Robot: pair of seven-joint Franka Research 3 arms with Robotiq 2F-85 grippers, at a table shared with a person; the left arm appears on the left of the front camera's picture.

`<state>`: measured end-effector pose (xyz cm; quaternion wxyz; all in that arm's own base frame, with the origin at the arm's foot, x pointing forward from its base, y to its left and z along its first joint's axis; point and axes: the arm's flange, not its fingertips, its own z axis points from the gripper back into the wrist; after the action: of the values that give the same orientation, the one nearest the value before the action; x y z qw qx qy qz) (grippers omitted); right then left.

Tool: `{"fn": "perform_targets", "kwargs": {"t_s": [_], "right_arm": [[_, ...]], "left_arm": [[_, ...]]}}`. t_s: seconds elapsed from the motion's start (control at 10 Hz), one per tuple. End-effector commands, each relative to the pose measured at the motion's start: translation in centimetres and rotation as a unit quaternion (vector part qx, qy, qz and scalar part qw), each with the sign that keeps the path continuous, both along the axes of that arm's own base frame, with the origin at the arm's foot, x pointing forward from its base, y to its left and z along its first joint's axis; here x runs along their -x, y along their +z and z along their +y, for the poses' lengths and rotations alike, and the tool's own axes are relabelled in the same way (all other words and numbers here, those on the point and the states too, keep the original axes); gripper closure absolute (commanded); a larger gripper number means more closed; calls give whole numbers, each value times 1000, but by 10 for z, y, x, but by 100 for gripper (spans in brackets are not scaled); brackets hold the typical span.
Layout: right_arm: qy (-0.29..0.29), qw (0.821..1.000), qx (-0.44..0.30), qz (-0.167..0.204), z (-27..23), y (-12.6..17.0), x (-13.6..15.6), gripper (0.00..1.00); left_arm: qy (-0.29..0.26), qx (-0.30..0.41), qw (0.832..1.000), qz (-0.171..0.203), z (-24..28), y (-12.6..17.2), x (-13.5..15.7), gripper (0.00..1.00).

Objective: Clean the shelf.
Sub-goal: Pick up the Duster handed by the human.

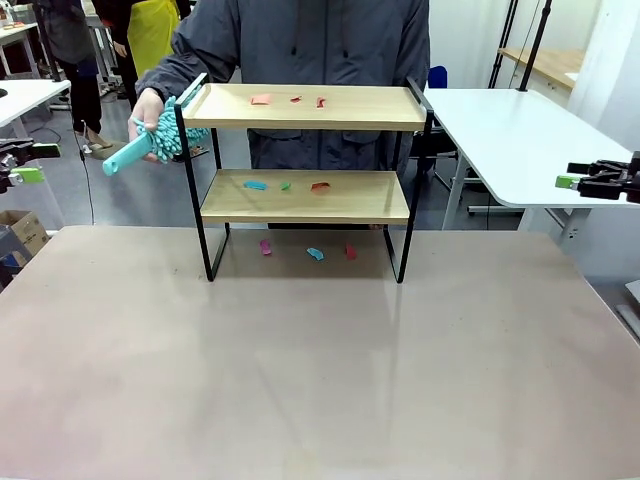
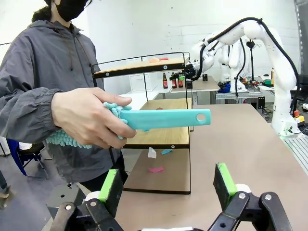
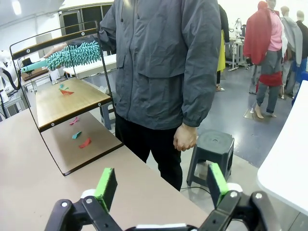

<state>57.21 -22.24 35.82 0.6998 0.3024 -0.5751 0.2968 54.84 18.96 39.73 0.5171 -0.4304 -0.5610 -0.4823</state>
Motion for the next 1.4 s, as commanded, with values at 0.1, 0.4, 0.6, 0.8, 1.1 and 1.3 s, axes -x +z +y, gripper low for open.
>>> {"fn": "perform_targets", "kwargs": {"t_s": [0.1,0.4,0.6,0.8,1.1,1.3], "right_arm": [[1,1000,0,-2,2,2,-1,0],[1,1000,0,-2,2,2,-1,0],[1,1000,0,-2,2,2,-1,0],[1,1000,0,-2,2,2,-1,0],[1,1000,0,-2,2,2,-1,0],[1,1000,0,-2,2,2,-1,0]], "left_arm": [[0,0,1000,0,0,0,0,0],[62,-42,995,63,-5,91,21,0],[94,-158,973,142,-27,153,45,0],[137,-207,952,180,-54,200,77,0],[268,-307,869,282,-125,237,117,0],[319,-356,820,314,-176,237,122,0]]}}
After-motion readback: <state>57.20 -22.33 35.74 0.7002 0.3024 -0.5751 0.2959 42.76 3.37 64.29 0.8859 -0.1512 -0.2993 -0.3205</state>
